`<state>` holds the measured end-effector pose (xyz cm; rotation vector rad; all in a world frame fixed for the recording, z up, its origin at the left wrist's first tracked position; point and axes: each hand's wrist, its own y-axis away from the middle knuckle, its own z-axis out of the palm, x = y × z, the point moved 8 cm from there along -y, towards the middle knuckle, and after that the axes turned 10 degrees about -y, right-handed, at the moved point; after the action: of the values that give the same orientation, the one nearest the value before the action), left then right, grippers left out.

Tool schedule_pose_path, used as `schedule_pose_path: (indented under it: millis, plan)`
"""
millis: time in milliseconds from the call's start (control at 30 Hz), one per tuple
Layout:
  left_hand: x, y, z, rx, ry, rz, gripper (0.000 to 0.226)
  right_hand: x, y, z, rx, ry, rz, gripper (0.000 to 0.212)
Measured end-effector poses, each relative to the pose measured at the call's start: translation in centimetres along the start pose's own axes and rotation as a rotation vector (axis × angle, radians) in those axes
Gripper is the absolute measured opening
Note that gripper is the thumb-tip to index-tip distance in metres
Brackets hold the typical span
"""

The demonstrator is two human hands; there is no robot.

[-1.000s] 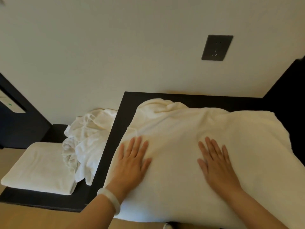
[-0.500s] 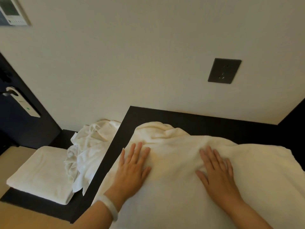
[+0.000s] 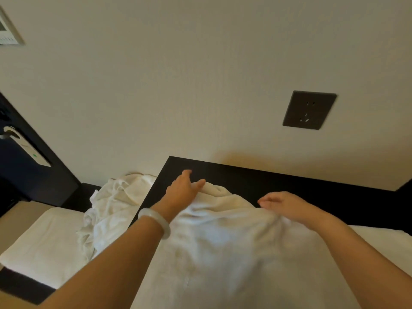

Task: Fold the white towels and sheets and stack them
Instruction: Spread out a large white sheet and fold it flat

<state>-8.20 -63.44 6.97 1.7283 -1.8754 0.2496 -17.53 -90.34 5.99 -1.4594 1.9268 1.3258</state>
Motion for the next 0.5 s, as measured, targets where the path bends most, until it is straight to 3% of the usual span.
schedule_pose_path:
  millis: [67, 133, 200, 333, 400, 500]
  plan:
    - [0.8, -0.9, 1.1, -0.178, -0.107, -0.021, 0.068, -0.5, 0.5, 1.0, -0.071, 0.011, -0.015, 0.031]
    - [1.5, -0.2, 1.4, -0.262, -0.255, 0.083, 0.040, -0.9, 2.1, 1.7, -0.069, 0.035, -0.062, 0.027]
    - [2.0, 1.4, 0.5, -0.217, -0.163, 0.269, 0.012, -1.0, 4.6, 2.2, -0.015, 0.126, -0.138, 0.026]
    - [0.1, 8.5, -2.2, 0.111, -0.257, 0.701, 0.020, -0.2, 10.5, 5.5, -0.102, 0.309, -0.333, 0.033]
    - [-2.8, 10.7, -1.2, 0.064, -0.281, 0.673, 0.039, 0.1, 12.0, 5.7, -0.078, 0.259, -0.322, 0.024]
    - [-5.1, 11.8, -0.8, 0.045, -0.230, 0.577, 0.042, -0.1, 11.2, 3.6, 0.125, 0.170, -0.244, 0.026]
